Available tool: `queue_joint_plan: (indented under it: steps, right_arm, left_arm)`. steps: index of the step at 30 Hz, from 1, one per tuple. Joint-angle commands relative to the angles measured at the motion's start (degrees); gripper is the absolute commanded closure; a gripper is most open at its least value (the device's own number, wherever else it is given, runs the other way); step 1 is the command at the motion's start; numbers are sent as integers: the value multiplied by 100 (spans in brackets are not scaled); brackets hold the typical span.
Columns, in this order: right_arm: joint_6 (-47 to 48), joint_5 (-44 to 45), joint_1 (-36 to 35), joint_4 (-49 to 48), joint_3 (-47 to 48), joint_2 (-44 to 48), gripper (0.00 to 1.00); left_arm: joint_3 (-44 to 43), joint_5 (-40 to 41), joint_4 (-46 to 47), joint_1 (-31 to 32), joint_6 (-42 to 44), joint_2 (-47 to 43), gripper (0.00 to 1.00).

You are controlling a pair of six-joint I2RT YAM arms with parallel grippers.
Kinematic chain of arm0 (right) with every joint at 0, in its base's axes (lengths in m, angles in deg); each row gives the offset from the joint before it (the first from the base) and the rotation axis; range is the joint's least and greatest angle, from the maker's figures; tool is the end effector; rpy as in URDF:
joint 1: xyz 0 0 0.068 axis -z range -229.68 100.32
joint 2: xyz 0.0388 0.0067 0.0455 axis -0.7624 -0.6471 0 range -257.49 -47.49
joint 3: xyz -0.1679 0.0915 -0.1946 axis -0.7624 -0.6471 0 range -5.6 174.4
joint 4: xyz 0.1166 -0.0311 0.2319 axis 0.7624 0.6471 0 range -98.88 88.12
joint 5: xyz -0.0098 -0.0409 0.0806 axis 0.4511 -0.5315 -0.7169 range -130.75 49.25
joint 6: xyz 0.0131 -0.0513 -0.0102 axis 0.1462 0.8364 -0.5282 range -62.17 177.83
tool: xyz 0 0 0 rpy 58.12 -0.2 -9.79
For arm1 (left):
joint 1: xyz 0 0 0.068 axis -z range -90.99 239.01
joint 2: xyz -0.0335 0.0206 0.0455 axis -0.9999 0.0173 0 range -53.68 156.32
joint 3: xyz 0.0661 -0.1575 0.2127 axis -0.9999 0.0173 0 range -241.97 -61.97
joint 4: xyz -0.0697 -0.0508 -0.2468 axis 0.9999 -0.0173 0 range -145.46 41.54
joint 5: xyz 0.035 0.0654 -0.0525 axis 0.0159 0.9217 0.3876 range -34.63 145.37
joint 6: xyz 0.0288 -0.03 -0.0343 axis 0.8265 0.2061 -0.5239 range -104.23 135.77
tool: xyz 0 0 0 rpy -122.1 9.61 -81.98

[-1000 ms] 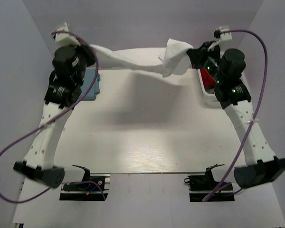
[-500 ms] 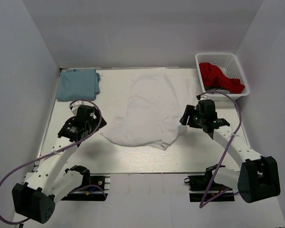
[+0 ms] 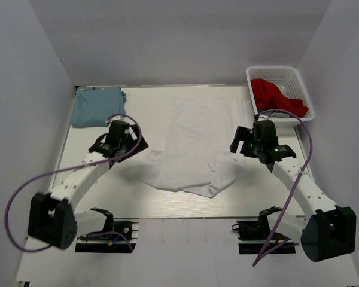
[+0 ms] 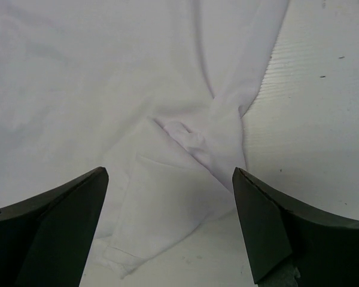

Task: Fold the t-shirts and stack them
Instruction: Flatten out the tshirt

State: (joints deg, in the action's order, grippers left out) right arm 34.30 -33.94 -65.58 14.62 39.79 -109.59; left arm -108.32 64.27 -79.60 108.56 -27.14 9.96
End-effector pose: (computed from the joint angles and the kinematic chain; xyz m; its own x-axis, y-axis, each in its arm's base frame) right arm 0.2241 0.0595 0.2632 -0.6432 0.2289 -0.7307 0.0783 0.9689 0.2346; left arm 0.2157 -0.0708 0.2528 -0.6757 -0.4738 -0.5648 -0.3088 0.8776 -0.3668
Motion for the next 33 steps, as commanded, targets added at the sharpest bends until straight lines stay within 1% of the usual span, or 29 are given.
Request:
queue_joint_plan:
  steps: [1, 2, 3, 4, 7, 8, 10, 11, 12, 13, 16, 17, 18, 20, 21, 23, 26, 27, 30, 31, 33]
  right_arm:
    - [471, -854, -62, -319, -65, -265, 10]
    - [603, -944, -97, -355, 31, -363, 10]
    - [734, -1066, -132, -321, 119, -581, 10]
    - [797, -1076, -228, -312, 163, -792, 10]
    - [938, -892, -580, -268, 470, -1180, 10]
    - [912, -857, -824, -285, 497, -1433, 10]
    - [868, -735, -1002, -303, 602, -1602, 10]
    - [789, -707, -1064, -303, 620, -1838, 11]
    - [754, -524, -1317, -312, 673, -1901, 11]
    - [605, -209, -1406, -303, 691, -1997, 12]
    - [438, 65, -1740, -295, 866, -2515, 14]
    - [350, 292, -1837, -277, 910, -2752, 18]
    - [271, 504, -1951, -250, 1024, -2859, 18]
    - [77, 925, -2048, -145, 1244, -3149, 24]
    - [24, 1015, -2083, -110, 1279, -3324, 24]
    - [-55, 1190, -2207, -74, 1385, -3395, 28]
    - [-257, 1305, -2260, -118, 1368, -3528, 40]
    - [-405, 1349, -2286, -118, 1333, -3571, 52]
    - [-626, 1612, -2277, -5, 1324, -3519, 71]
    - [-722, 1683, -2286, 22, 1315, -3414, 84]
    - [-828, 1771, -2277, 154, 1263, -3291, 94]
  left_arm:
    - [-330, -1231, 1038, 66, 467, 946, 0]
    - [-444, -1381, 1100, 66, 529, 1488, 0]
    - [-445, -1661, 1153, 127, 530, 1729, 0]
    - [-445, -1768, 1267, 128, 582, 1940, 0]
    - [-376, -1883, 1399, 181, 583, 2468, 0]
    - [-279, -1884, 1452, 233, 504, 2530, 0]
    - [-86, -1884, 1592, 233, 504, 2584, 0]
    - [-7, -1884, 1654, 233, 443, 2584, 0]
    - [55, -1884, 1742, 233, 442, 2636, 0]
    - [108, -1727, 1742, 233, 442, 2636, 0]
    - [231, -1568, 1681, 233, 389, 2636, 0]
    - [231, -1515, 1629, 233, 389, 2636, 0]
    - [231, -1436, 1567, 233, 389, 2689, 0]
    - [301, -1383, 1567, 233, 389, 2689, 0]
    - [302, -1331, 1514, 233, 389, 2689, 0]
    - [407, -1277, 1514, 233, 389, 2637, 0]
    - [469, -1146, 1514, 233, 389, 2584, 0]
    - [530, -1085, 1514, 233, 337, 2584, 0]
    - [591, -1023, 1453, 181, 284, 2584, 0]
    - [592, -1023, 1452, 128, 284, 2584, 0]
    - [592, -918, 1391, 128, 231, 2584, 0]
